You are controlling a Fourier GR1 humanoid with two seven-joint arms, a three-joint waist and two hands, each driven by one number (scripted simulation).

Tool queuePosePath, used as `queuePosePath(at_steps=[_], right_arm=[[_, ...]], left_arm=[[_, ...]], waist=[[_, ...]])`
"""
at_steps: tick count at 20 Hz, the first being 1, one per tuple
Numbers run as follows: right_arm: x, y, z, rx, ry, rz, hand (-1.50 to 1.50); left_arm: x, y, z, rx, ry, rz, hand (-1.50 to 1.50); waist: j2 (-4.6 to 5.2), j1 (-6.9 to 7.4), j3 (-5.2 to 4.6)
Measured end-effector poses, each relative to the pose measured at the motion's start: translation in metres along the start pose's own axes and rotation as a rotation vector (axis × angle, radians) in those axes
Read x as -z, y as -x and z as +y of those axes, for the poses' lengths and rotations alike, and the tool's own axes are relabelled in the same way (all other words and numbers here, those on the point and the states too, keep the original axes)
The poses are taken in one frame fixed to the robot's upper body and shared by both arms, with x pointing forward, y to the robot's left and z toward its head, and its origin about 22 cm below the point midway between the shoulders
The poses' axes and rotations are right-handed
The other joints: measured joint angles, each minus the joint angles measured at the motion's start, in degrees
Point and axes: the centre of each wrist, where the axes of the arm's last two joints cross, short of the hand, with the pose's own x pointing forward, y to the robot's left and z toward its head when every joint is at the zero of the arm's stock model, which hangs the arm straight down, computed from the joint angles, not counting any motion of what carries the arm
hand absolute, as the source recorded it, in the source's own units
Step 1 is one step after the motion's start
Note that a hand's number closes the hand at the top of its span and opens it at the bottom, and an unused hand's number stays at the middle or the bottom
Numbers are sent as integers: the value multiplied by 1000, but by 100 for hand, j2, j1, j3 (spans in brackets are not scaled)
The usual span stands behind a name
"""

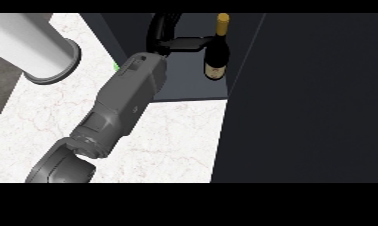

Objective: Pick up the wine, place it into the cabinet and close the cabinet

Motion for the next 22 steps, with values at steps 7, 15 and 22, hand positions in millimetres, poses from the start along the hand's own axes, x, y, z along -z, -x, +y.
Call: queuePosePath(at_steps=[7,15,22], right_arm=[[-2,1,-2,-8,22,12,-150],[-4,2,-1,-9,35,24,-150],[-5,2,-3,-24,54,26,-150]], left_arm=[[-10,6,-1,-82,60,8,-150],[-46,23,-2,-169,106,30,-150],[-94,35,-2,-214,120,61,-150]], waist=[[-60,74,1],[-107,183,1],[-109,307,4]])
